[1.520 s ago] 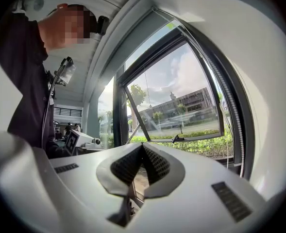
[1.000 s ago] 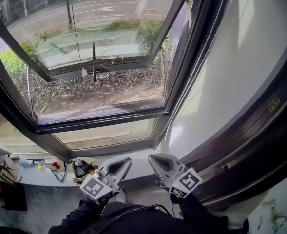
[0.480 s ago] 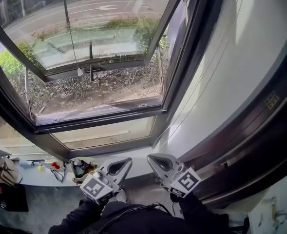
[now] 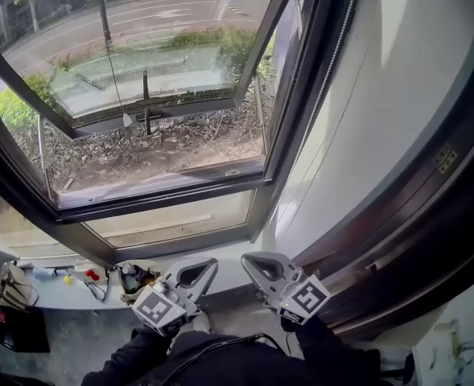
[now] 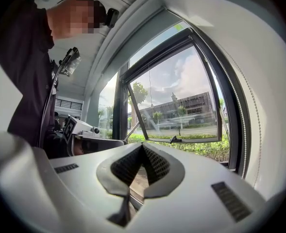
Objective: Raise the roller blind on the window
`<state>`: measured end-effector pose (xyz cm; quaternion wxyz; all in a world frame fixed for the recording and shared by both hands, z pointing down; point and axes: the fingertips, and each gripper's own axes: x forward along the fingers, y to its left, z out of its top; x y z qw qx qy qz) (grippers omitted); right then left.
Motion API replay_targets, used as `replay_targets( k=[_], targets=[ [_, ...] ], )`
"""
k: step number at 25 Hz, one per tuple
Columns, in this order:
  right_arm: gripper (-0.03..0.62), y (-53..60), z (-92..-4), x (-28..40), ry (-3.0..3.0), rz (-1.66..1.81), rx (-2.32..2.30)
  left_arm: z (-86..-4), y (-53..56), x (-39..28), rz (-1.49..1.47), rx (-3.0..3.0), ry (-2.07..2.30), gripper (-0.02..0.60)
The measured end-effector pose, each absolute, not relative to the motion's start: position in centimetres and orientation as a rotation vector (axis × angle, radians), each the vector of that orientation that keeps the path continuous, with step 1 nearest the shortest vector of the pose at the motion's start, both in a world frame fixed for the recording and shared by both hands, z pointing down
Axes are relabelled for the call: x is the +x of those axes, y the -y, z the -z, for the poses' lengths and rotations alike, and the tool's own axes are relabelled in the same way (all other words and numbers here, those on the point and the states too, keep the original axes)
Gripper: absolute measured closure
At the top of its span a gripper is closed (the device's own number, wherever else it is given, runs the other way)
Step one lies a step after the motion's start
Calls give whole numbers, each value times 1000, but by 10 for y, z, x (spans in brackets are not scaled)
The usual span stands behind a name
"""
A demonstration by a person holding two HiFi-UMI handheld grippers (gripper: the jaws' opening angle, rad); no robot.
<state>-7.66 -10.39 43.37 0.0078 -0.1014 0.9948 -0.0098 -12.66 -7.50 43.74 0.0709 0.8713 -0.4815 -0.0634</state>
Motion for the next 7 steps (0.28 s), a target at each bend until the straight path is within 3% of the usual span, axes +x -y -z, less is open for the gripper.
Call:
replay_targets(
  k=[7],
  targets=[
    [589,103,-435,-73,-3113,27,-334,-440,73,-121,181,2628,1431,575]
  ],
)
